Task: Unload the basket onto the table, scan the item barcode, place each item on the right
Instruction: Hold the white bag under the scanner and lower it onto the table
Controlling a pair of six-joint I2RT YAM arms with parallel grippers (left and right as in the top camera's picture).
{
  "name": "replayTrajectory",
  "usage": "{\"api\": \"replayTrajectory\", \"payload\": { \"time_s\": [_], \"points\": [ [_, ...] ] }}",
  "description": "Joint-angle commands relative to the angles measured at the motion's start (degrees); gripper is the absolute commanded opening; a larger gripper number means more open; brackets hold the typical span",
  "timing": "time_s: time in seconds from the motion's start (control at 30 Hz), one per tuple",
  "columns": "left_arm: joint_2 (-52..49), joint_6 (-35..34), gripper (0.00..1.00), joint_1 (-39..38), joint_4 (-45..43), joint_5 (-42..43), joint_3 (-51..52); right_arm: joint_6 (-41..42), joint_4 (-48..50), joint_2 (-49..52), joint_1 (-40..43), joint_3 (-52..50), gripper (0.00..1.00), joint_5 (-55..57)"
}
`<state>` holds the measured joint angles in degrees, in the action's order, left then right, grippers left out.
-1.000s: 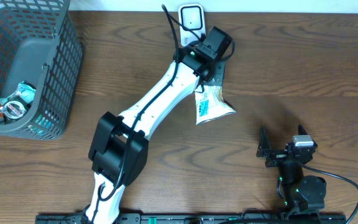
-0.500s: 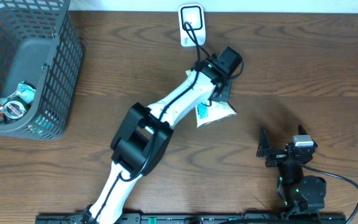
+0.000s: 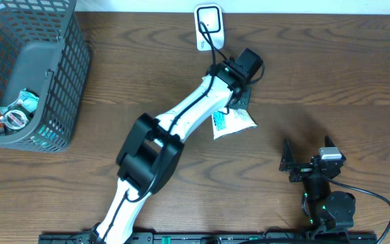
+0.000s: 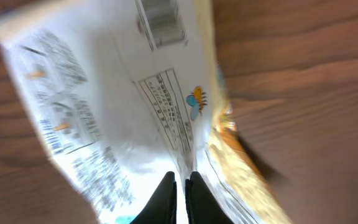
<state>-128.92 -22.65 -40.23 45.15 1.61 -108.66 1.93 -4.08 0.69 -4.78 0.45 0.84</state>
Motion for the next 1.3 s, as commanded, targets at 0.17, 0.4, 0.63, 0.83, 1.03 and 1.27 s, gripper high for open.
{"api": "replayTrajectory", "payload": {
  "time_s": [0.17,0.4,0.63,0.83,1.03,1.27],
  "points": [
    [3.98,-6.10,0.08,0.02,0.55,0.09,3.10,0.59,-0.22,-0.37,0.20,-0.13,0.99,0.07],
    [2.47,-7.89,0.08,-2.60,-3.96,0.72,7.50,0.57,-0.20,-0.37,0.20,-0.13,0.99,0.09],
    [0.02,-7.34,0.09,-5.33,-8.63,0.59,10.21,0.57,-0.22,-0.37,0.20,-0.13,0.99,0.09],
    [1.05,-0.74,0.09,-5.14,-8.20,0.44,9.35,0.57,-0.20,-0.37,0.20,-0.13,0.99,0.07],
    [9.55,1.99,0.10,-3.63,-7.61,0.24,7.04,0.57,-0.20,-0.37,0.20,-0.13,0.99,0.07],
    [17.68,3.32,0.13,-0.57,-7.72,-5.07,7.10,0.57,-0.20,-0.37,0.20,-0.13,0.99,0.09]
  ]
}}
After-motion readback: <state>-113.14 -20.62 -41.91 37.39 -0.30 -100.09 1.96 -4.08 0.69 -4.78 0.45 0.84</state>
